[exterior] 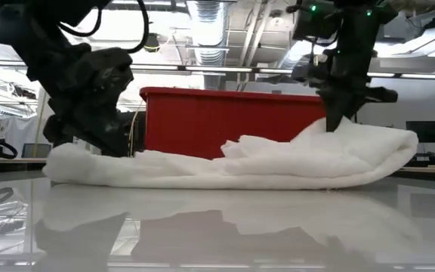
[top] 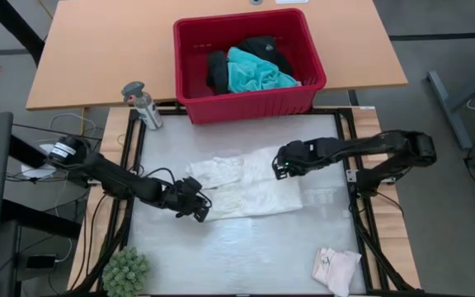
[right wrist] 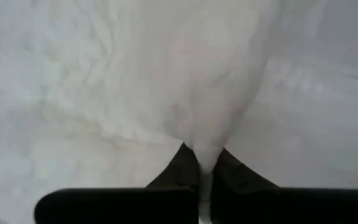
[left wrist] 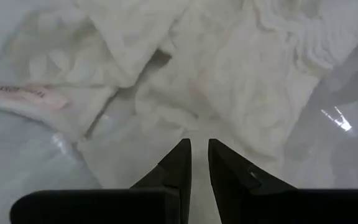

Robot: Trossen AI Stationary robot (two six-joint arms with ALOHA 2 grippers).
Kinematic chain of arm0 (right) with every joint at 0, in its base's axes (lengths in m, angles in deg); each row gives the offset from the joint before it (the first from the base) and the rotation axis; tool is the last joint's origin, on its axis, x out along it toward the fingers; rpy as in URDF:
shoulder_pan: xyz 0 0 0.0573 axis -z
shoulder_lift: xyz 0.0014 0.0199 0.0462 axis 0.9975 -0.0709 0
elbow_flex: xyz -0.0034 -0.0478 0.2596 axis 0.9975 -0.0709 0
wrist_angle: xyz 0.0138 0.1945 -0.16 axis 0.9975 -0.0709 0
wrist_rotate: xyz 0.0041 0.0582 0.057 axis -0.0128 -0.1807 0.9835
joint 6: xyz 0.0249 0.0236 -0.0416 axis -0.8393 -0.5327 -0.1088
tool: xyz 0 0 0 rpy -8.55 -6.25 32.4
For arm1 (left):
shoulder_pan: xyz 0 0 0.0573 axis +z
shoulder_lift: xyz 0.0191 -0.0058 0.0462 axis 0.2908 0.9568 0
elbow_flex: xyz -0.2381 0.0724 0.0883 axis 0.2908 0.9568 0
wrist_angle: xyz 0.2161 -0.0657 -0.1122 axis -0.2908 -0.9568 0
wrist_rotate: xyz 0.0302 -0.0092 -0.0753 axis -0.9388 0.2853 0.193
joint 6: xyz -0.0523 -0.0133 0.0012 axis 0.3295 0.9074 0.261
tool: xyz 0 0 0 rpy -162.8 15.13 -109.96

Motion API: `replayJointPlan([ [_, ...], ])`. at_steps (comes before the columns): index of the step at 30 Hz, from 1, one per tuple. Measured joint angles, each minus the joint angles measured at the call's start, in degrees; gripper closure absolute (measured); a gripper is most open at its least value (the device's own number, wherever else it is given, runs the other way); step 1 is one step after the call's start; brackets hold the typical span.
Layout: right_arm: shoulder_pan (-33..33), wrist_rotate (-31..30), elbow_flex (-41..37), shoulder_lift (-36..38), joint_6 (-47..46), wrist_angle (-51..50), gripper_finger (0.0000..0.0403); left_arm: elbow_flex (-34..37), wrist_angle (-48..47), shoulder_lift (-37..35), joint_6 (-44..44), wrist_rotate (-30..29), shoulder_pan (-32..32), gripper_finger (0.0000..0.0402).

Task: Fold Laundry from Bin
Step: Fold the white blouse

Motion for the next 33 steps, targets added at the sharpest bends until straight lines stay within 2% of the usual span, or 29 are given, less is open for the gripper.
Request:
replayJointPlan([
  [9, -0.1, 3.6, 0.2, 0.9, -1.5, 18.1, 0.0371, 0.0, 6.6, 7.6, -2.6, -0.2, 0.2, 0.0359],
  [13, -0.1, 4.7, 0.3, 0.3, -2.4, 25.1, 0.0371, -0.1, 11.8, 11.5, -4.7, 1.9, 1.0, 0.0359],
  [19, -0.6, 4.7, 5.7, -1.8, -1.0, 25.8, 0.0371, -0.2, 18.0, 14.9, -6.0, 3.6, 1.9, 0.0359],
  [25, -1.3, 5.0, 13.4, -7.8, 0.9, 26.2, 0.0371, -0.1, 22.2, 15.2, -7.8, 5.8, 3.5, 0.0359],
  [29, -2.2, 5.3, 19.9, -14.5, 2.6, 26.0, 0.0371, -0.1, 23.5, 15.2, -7.8, 7.2, 4.3, 0.0359],
  [33, -3.1, 6.3, 26.0, -21.9, 3.7, 26.6, 0.0371, -0.1, 25.3, 14.7, -7.5, 11.7, 4.6, 0.0359],
])
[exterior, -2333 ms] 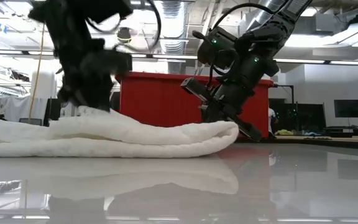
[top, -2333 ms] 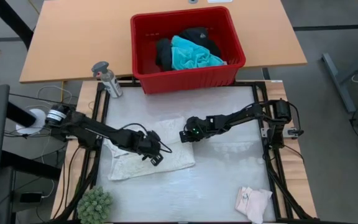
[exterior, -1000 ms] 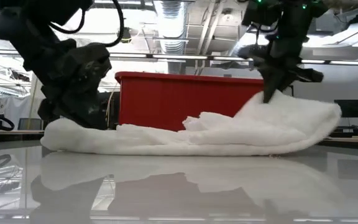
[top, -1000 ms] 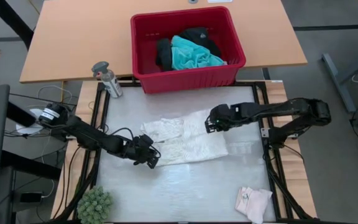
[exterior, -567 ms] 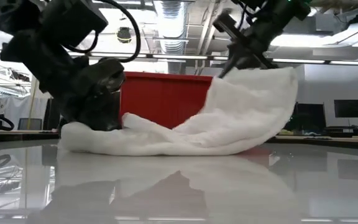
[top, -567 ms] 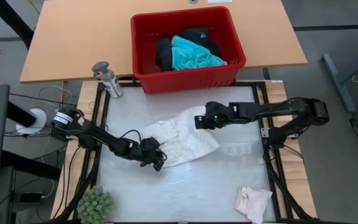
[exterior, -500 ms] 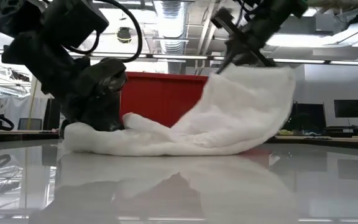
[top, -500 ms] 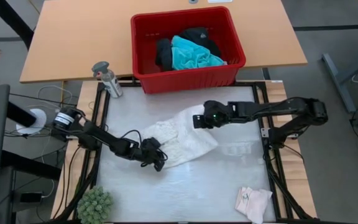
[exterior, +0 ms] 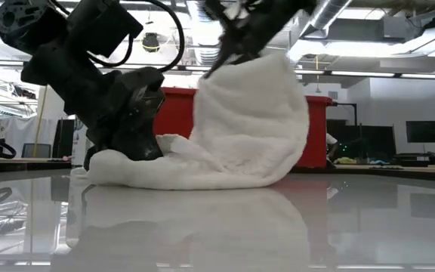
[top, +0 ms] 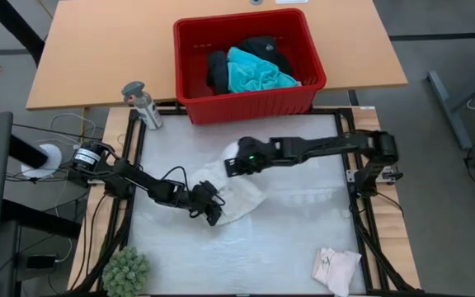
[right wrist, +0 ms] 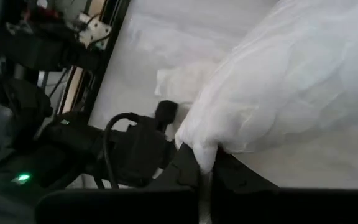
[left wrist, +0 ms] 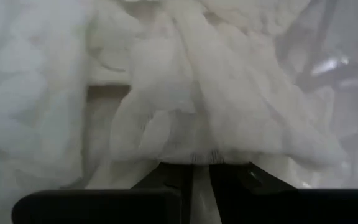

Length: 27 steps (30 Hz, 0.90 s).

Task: Fold Laundry from Bin
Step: Fold the white blouse

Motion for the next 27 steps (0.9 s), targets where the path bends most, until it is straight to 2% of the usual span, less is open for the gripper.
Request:
replayJointPlan([
  [5, -1.4, 1.2, 6.9, -8.0, 0.7, 0.0, 0.0371, 0.0, 2.3, -0.8, 2.2, 5.5, -0.1, 0.0359],
  [11, -2.9, 4.7, 12.2, -13.4, 1.3, 1.7, 0.0371, 0.1, 1.7, -1.4, 2.6, 8.4, -0.1, 0.0359],
  [14, -3.1, 5.4, 12.3, -14.0, 1.1, 2.7, 0.0371, 0.0, 0.3, -3.3, 4.1, 14.7, -0.2, 0.0359],
  [17, -2.8, 5.8, 12.3, -13.8, 1.4, 3.9, 0.0371, 0.1, -5.0, -7.7, 4.6, 23.4, -0.3, 0.0359],
  [20, -2.8, 5.8, 12.4, -13.5, 2.5, 4.2, 0.037, 0.0, -13.8, -14.1, 4.7, 28.0, -0.3, 0.0359],
  [24, -3.2, 5.9, 12.4, -13.4, 3.5, 4.7, 0.0371, 0.0, -28.6, -23.4, 4.6, 25.7, -0.3, 0.0359],
  [27, -3.7, 5.9, 12.4, -13.4, 3.5, 4.8, 0.0371, 0.0, -38.2, -28.6, 3.8, 18.6, -2.1, 0.0359],
])
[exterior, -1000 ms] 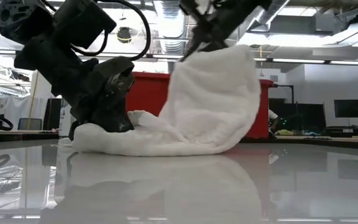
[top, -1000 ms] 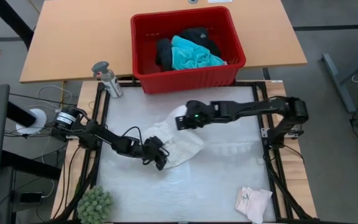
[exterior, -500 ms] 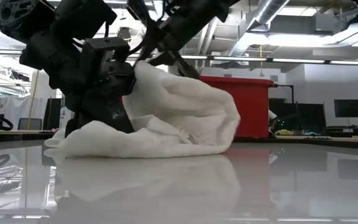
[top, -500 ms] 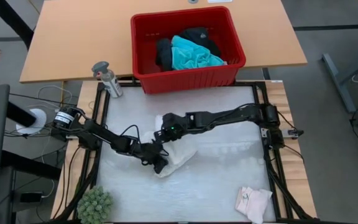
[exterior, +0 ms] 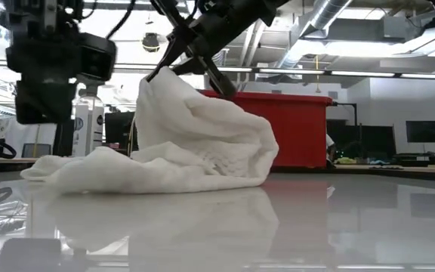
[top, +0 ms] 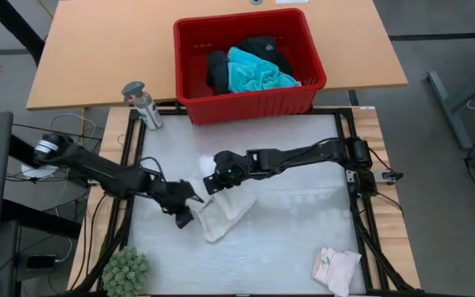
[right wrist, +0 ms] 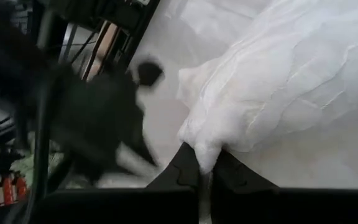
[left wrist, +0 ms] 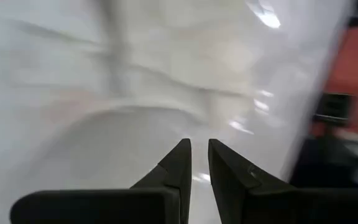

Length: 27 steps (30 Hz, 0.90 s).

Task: Fold Laundry from Bin
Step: Fold the white blouse

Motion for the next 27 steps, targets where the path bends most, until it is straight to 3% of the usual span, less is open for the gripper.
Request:
replayJointPlan([
  [4, -1.0, 0.2, 0.0, -0.1, -0.3, 1.4, 0.037, 0.1, -11.4, -4.2, 0.5, -7.5, -3.3, 0.0359],
  [8, -2.6, 0.2, 0.0, -0.2, -0.2, 2.4, 0.037, 0.1, -15.9, -9.1, 2.9, -13.9, -4.1, 0.0359],
  [12, -4.5, 0.6, 0.0, -0.6, 3.4, 2.6, 0.0368, 0.1, -19.2, -11.1, 3.3, -17.5, -3.9, 0.0359],
  [18, -6.6, 6.4, 0.1, -4.1, 9.4, 7.4, 0.0358, 0.1, -21.1, -11.4, 2.8, -19.6, -2.4, 0.0359],
  [22, -7.6, 10.8, 0.2, -6.8, 10.3, 11.5, 0.0326, 0.0, -21.5, -11.4, 0.8, -20.3, -1.3, 0.0359],
  [27, -8.8, 15.1, 0.0, -8.9, 11.0, 13.4, 0.0252, 0.0, -24.6, -11.5, -2.4, -20.5, 0.1, 0.0359],
])
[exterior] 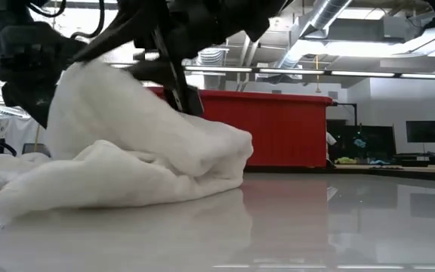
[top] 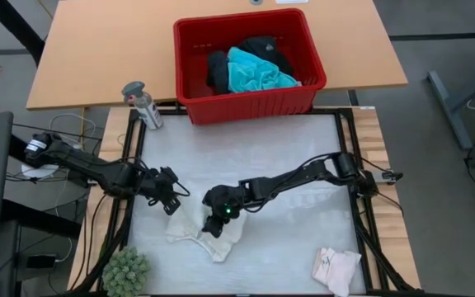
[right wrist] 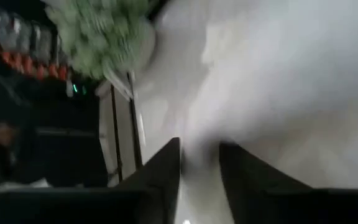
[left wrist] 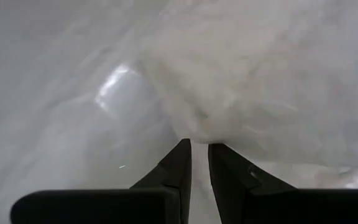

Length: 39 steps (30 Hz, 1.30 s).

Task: Fold Laundry from Bin
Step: Fold the white blouse

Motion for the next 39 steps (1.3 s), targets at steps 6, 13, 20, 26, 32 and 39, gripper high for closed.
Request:
replayJointPlan([
  [6, -0.7, 0.2, 0.1, 0.2, 5.7, 0.2, 0.0189, -0.1, -14.3, -1.5, -7.9, -2.2, 4.4, 0.0359],
  [13, -0.5, 0.0, 0.1, 0.3, 7.5, -0.2, 0.0205, -2.3, -17.3, -11.3, -9.4, -3.7, 10.0, 0.0359],
  [20, 0.8, -3.5, 0.2, 7.1, 11.4, -3.4, 0.026, -5.8, 7.5, -21.9, -19.1, -8.5, 10.7, 0.036],
  [26, 0.3, -14.0, 0.1, 14.0, 12.6, -17.9, 0.0289, -5.3, 14.3, -11.1, -27.2, -11.8, 12.2, 0.0397],
  [32, -1.8, -27.9, 0.1, 19.8, 10.3, -35.1, 0.0318, -5.3, 26.7, 2.0, -32.9, -2.0, 16.4, 0.0401],
  [39, -5.4, -33.8, 0.1, 22.5, 7.5, -40.6, 0.0342, -5.4, 31.0, 12.4, -32.8, 18.1, 20.5, 0.0401],
])
